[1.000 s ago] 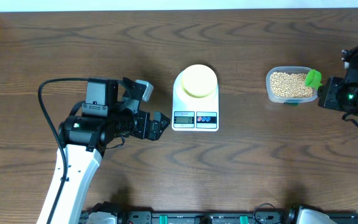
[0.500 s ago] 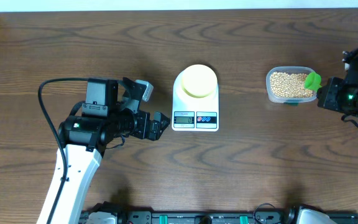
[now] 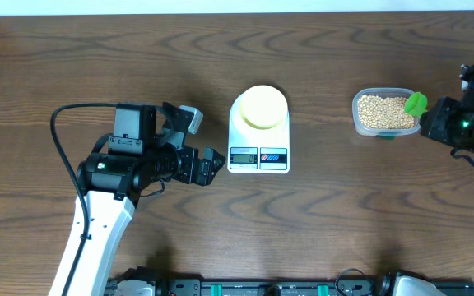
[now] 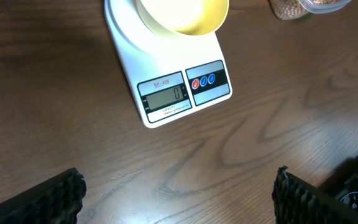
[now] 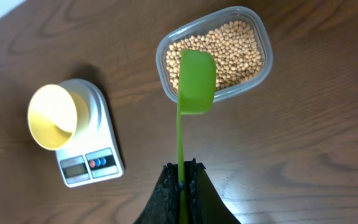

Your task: Scoop item into bowl and weigh 50g on scale

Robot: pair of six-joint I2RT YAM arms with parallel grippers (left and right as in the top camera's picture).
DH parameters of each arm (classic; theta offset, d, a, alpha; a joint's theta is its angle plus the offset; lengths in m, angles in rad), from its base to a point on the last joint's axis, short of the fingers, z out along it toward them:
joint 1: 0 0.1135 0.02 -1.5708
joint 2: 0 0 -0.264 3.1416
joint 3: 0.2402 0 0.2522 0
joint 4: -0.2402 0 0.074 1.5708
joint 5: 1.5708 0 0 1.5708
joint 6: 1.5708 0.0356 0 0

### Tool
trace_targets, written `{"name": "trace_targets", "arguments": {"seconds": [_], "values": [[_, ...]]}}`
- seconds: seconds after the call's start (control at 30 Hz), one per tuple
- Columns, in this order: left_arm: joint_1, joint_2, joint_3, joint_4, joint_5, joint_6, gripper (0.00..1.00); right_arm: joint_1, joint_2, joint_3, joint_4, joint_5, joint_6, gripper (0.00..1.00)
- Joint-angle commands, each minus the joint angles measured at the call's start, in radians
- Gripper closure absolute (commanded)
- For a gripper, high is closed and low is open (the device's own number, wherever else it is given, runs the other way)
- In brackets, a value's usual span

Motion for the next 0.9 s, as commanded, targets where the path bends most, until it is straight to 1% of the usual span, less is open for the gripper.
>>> {"name": "trace_targets", "arguments": {"seconds": [0.0,0.2,0.3,0.33,0.47,0.67,0.73,0.87], "values": [[-0.002,0.000,0.002,0.000,0.016,0.017,0.02,0.005,0.000,-0.001,0.026,0.003,0.036,0.99],[-0.002,0.000,0.002,0.000,0.016,0.018,0.02,0.005,0.005,-0.002,0.041,0.173,0.023,0.99],[-0.002,0.000,0.002,0.000,0.016,0.017,0.02,0.005,0.020,-0.006,0.062,0.221,-0.066,0.99],[-0.002,0.000,0.002,0.000,0.016,0.018,0.02,0.005,0.026,-0.009,0.068,0.221,-0.086,0.99],[-0.002,0.000,0.002,0.000,0.016,0.018,0.02,0.005,0.073,-0.018,0.074,0.172,-0.090,0.99],[-0.002,0.000,0.002,0.000,0.016,0.018,0.02,0.005,0.202,-0.019,0.059,0.105,-0.098,0.99],[-0.002,0.000,0.002,0.000,0.016,0.017,0.02,0.005,0.241,-0.019,0.078,0.101,-0.097,0.99],[-0.002,0.000,0.002,0.000,0.016,0.017,0.02,0.005,0.288,-0.019,0.137,0.026,-0.097,0.99]]}}
